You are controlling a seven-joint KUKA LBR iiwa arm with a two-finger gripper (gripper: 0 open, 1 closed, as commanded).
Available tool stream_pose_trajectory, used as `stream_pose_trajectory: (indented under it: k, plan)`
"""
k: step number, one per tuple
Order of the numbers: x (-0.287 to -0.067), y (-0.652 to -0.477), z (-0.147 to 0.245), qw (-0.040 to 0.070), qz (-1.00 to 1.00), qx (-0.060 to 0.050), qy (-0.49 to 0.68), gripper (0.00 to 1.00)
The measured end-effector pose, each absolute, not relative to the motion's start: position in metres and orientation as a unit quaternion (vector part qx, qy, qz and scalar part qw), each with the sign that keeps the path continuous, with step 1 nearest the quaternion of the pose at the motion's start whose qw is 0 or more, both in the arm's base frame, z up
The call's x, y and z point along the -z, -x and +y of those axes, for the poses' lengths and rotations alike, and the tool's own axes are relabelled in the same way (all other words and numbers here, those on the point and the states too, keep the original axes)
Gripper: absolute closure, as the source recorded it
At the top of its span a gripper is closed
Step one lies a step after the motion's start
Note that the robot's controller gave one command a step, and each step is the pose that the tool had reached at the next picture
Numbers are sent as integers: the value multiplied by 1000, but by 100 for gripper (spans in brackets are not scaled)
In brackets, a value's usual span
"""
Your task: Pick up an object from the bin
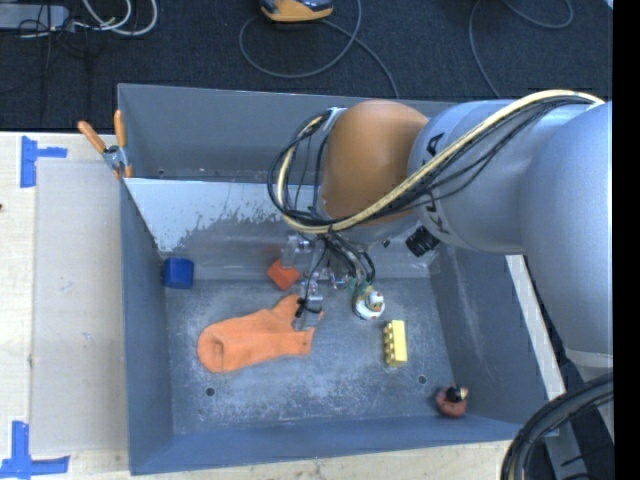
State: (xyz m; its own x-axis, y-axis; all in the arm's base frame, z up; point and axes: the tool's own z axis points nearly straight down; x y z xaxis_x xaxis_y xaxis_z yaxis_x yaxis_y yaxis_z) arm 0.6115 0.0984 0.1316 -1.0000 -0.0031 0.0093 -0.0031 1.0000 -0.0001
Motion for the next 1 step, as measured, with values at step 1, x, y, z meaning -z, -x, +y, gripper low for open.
stream_pose_trajectory:
  k: [1]
  plan:
    - [-136,-613,98,1,-1000,0,-1,0]
